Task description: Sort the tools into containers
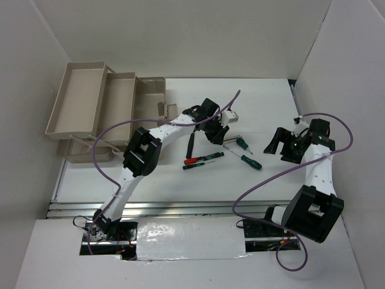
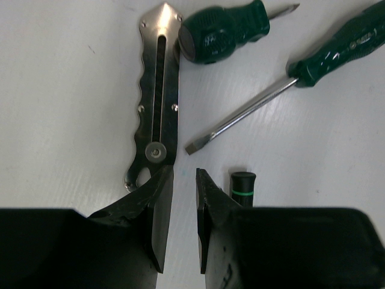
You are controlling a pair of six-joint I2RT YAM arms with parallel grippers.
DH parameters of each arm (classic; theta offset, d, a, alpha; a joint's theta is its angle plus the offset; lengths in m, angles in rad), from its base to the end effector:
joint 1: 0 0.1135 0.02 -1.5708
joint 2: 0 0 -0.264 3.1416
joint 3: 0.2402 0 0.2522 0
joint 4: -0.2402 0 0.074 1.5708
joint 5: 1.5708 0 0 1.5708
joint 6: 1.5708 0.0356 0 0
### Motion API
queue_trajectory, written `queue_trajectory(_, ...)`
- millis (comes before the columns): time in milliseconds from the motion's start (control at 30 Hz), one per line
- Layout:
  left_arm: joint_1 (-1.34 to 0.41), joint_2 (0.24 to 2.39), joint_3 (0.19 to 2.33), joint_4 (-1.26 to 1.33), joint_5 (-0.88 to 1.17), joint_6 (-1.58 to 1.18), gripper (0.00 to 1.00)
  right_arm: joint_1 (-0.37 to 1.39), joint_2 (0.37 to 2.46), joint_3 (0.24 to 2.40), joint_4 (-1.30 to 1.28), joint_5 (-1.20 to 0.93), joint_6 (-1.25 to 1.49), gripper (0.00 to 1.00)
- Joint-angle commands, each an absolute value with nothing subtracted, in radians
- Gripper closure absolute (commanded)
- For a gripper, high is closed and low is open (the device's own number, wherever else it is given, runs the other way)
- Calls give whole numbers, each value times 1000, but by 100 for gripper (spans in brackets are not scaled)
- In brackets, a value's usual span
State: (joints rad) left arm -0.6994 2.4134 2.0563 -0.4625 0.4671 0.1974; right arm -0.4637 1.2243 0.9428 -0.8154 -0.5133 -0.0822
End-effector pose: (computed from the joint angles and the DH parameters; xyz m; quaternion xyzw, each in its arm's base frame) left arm 0.4027 -0.3597 0.1825 0.4689 0.7788 -0.2972 0.2922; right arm 0.2138 -0.0873 0.2580 0.1198 0.9345 0.1764 0.2852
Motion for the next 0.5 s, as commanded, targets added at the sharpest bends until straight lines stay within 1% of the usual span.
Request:
queue_trajectory(0,-707,2436,2115,-410,477,175,65,-466,1233,994,-808,-535,-77,3)
queue_trajectory(133,-712,2450,2125,-408,477,178,66,-466,1238,993,-808,-537,-80,3)
queue_trajectory(267,-718,2471,2146,-410,469,176,69,-465,1242,992,-808,-538,-83,3)
queue_trajectory(467,-724,2483,2146,-408,459,179,71,-465,1252,999,-811,-541,-84,3)
